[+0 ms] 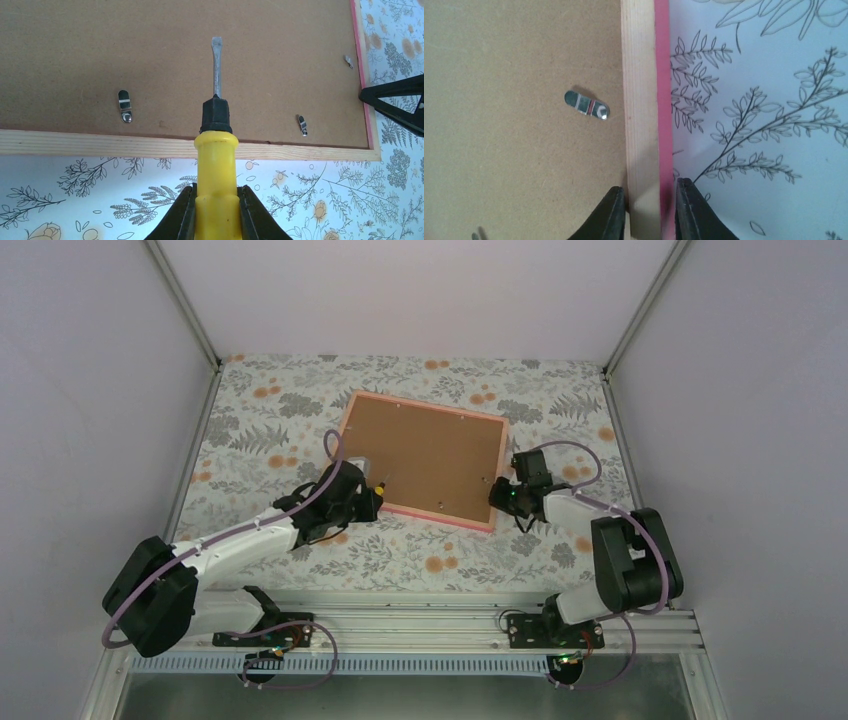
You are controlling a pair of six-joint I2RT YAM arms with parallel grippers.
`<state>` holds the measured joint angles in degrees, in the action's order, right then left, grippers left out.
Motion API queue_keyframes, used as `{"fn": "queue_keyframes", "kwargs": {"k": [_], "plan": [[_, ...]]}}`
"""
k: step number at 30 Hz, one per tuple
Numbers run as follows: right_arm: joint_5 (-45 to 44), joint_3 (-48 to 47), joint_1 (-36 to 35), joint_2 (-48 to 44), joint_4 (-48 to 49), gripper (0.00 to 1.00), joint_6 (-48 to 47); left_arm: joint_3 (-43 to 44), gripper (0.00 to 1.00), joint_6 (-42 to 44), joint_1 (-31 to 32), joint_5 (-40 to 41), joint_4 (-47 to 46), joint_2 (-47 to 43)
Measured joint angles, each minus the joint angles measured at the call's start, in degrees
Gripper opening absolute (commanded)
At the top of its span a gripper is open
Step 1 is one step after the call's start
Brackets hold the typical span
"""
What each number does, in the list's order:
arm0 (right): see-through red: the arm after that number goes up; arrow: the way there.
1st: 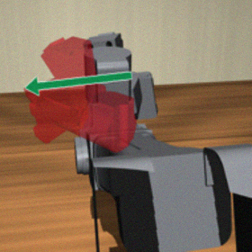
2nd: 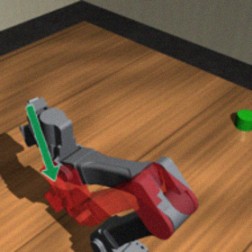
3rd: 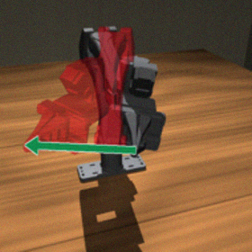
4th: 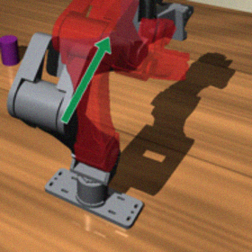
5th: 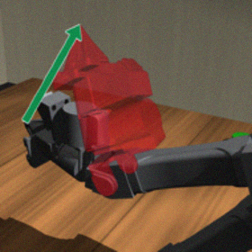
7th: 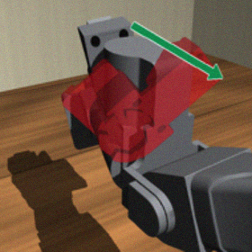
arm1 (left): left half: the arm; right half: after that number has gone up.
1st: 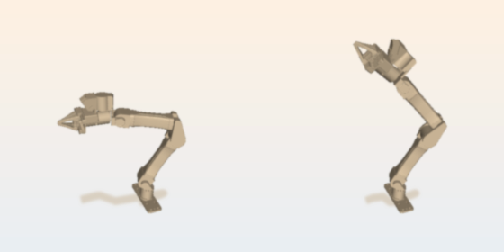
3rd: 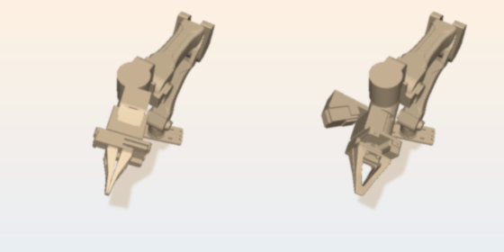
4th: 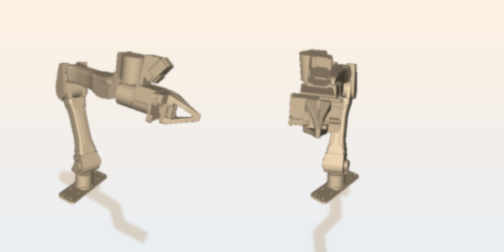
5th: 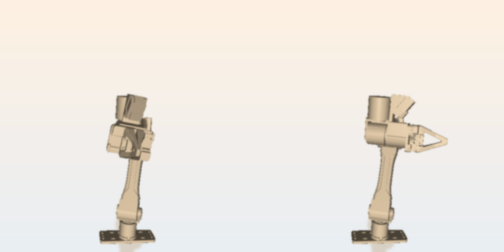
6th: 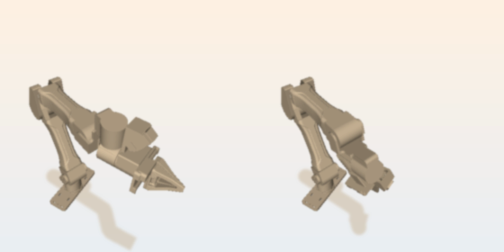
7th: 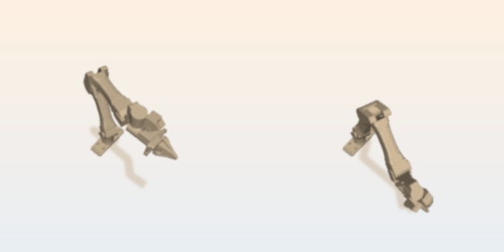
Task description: Take the photo out of the frame
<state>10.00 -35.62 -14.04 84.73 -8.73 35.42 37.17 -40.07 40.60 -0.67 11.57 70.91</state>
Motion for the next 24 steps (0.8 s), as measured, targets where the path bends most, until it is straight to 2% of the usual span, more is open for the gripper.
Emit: {"fn": "queue_keyframes", "kwargs": {"k": [3, 7, 16, 24], "plan": [[1.03, 0.44, 0.00, -1.03, -1.14, 0.30, -0.35, 0.00, 0.02, 0.00, 0.00, 0.00, 0.02, 0.00], [2.64, 0.87, -0.15, -2.60, -3.04, 0.36, -1.11, 0.00, 0.02, 0.00, 0.00, 0.00, 0.02, 0.00], [5.73, 0.90, -2.89, -4.02, -5.40, 0.45, -2.58, 0.00, 0.02, 0.00, 0.00, -0.07, -0.04, 0.00], [8.02, 0.90, -10.32, -3.98, -6.38, 0.48, -2.82, -0.52, 0.03, 0.02, 0.00, -0.13, -0.35, -0.07]]}}
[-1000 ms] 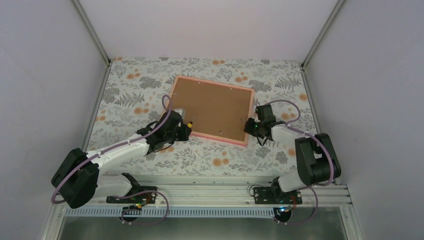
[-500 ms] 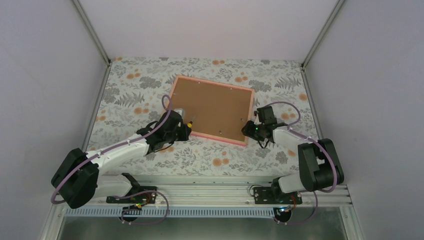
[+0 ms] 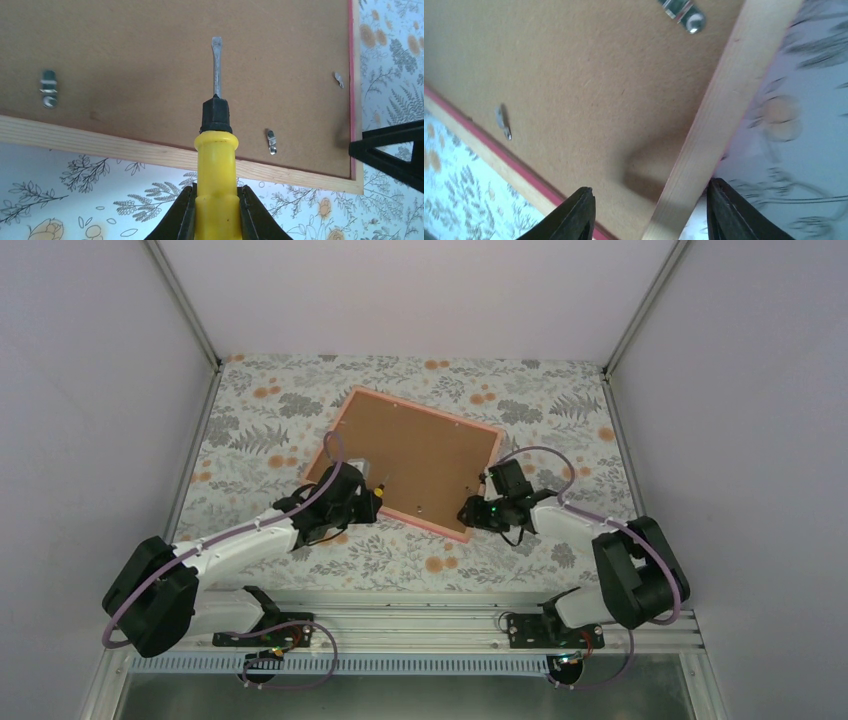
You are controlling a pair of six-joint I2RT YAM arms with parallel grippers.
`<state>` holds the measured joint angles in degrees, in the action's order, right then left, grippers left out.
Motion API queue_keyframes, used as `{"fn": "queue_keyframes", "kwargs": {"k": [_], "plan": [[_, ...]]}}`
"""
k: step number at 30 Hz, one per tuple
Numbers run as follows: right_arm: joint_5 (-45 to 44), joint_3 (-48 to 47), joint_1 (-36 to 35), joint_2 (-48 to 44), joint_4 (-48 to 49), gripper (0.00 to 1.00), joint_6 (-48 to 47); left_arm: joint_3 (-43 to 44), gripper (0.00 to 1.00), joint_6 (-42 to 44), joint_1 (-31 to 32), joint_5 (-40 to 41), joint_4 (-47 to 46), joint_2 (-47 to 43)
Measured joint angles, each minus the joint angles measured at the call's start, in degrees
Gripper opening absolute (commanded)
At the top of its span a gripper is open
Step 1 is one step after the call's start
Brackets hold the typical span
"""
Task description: Take the photo out of the frame
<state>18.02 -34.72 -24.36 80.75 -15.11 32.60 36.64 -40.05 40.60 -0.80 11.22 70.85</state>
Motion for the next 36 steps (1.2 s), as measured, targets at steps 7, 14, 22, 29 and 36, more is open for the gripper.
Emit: {"fn": "queue_keyframes", "kwargs": {"k": [7, 14, 22, 29, 36], "plan": [[1.36, -2.36, -8.81, 3.08, 0.44, 0.50, 0.72, -0.81, 0.02, 0.07, -0.35, 0.02, 0.11, -0.61], [2.10, -7.89, -17.20, 9.29, 1.99, 0.50, 2.73, -1.11, 0.02, 0.20, -1.40, 0.13, 0.11, -2.10], [2.93, -14.60, -22.62, 16.15, 3.67, 0.51, 3.15, -2.05, 0.02, 0.39, -2.75, 0.17, 0.90, -3.76], [0.96, -17.68, -22.25, 15.61, -1.57, 0.54, -0.33, -2.05, 0.02, 0.61, -3.65, 0.15, 0.98, -4.22], [-0.31, -21.29, -14.75, 9.53, -6.40, 0.56, -6.78, -2.05, 0.02, 0.90, -3.87, 0.13, 0.98, -4.22]]}}
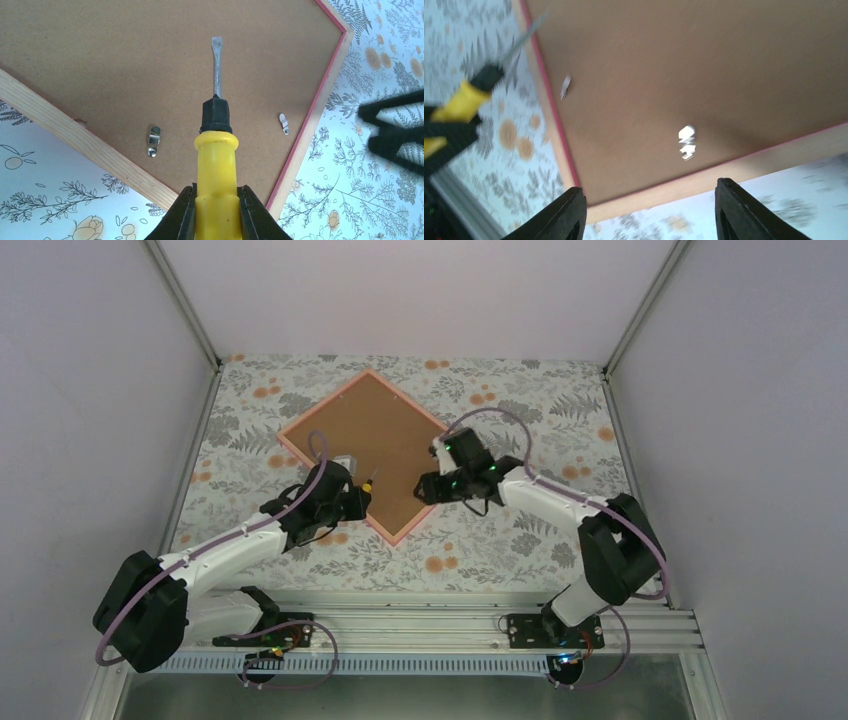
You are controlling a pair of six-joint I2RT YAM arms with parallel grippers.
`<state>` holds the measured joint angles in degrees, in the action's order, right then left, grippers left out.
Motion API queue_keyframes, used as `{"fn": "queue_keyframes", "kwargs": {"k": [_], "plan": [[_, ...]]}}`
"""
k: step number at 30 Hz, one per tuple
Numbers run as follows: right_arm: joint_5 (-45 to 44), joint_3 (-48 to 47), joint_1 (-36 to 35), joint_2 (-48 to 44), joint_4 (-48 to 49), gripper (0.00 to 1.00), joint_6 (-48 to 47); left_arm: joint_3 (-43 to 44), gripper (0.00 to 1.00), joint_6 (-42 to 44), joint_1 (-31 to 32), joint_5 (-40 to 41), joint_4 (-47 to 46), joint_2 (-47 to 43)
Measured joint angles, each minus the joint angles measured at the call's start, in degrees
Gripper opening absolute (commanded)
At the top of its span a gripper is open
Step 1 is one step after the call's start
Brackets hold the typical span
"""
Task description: Take the photo out of the frame
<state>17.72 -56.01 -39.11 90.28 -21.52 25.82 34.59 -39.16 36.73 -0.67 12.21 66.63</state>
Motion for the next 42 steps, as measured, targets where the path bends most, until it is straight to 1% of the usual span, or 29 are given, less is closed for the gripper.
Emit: {"fn": "queue_keyframes", "kwargs": {"k": [4, 8, 11, 12, 16, 21, 29, 37, 42], "plan": [[-0.22, -3.04, 7.91, -0.90, -0.85, 0.57, -4.11, 0.00, 0.02, 0.83, -0.09, -0.09, -0.02, 0.07], [0.92, -6.56, 15.15, 0.81, -0.90, 0.57, -7.23, 0.02, 0.02, 1.36, -0.24, -0.55, -0.07, 0.74], [2.10, -10.01, 19.71, 4.26, -0.39, 0.57, -8.85, 0.11, 0.02, 1.75, -0.24, -0.94, -0.09, 1.49], [2.78, -11.91, 21.22, 6.93, 0.31, 0.57, -9.57, 0.17, 0.02, 1.95, -0.24, -1.07, -0.11, 1.68], [4.15, -14.88, 24.85, 11.96, 0.92, 0.58, -10.43, 0.74, 0.02, 2.60, -0.24, -1.60, -0.46, 2.64], [5.62, -20.55, 26.84, 19.78, 0.90, 0.59, -11.78, 1.29, 0.02, 2.99, -0.24, -2.40, -1.14, 3.63], [6.47, -24.94, 27.21, 26.82, 0.85, 0.59, -13.49, 1.64, 0.02, 3.89, -0.24, -3.26, -1.68, 4.37], [9.07, -23.39, 27.19, 28.48, 0.63, 0.59, -14.34, 1.68, 0.02, 4.00, -0.24, -4.42, -2.58, 4.37], [10.60, -19.82, 27.12, 27.02, 3.50, 0.58, -15.34, 1.68, 0.02, 4.00, -0.24, -5.35, -3.13, 4.37]]}}
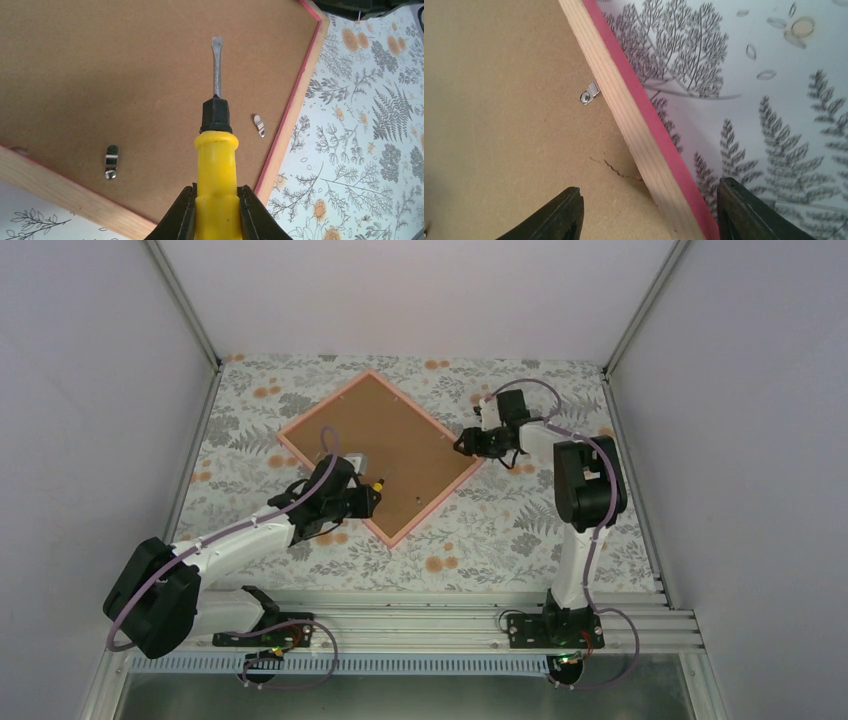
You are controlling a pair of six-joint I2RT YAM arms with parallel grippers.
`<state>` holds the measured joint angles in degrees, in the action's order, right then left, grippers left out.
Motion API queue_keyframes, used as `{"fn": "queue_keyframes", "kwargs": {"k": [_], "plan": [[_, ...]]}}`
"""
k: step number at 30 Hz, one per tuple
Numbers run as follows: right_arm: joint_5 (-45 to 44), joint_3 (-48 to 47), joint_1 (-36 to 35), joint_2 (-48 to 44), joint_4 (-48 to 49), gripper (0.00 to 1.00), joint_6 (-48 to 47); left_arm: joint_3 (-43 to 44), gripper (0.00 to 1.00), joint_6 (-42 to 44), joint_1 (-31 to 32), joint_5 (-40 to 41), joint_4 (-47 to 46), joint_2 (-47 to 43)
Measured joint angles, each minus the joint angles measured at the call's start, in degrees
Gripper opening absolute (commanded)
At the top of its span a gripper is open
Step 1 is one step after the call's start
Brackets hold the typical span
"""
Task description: Take the photo out of the frame
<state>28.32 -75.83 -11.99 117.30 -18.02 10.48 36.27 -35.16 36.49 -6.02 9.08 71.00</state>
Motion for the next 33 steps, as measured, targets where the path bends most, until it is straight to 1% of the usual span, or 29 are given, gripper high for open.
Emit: {"fn": "queue_keyframes", "kwargs": {"k": [8, 19, 26, 33], "plan": [[1.11, 7.61, -1.99, -5.14, 1.38, 0.57, -0.13, 0.00, 0.02, -0.04, 0.04, -1.44, -0.39, -0.02], [1.18, 18.36, -8.83, -13.22, 2.84, 0.56, 1.62, 0.00, 0.02, -0.24, 2.34, -2.32, -0.42, 0.00], [0.98, 21.64, -13.22, -15.87, 3.28, 0.54, 4.17, 0.00, 0.02, -0.46, 3.30, -2.45, -0.76, 1.49], [0.20, 22.05, -16.94, -16.33, 3.19, 0.53, 5.75, 0.07, 0.02, -0.50, 3.96, -2.64, -0.87, 3.10]]}}
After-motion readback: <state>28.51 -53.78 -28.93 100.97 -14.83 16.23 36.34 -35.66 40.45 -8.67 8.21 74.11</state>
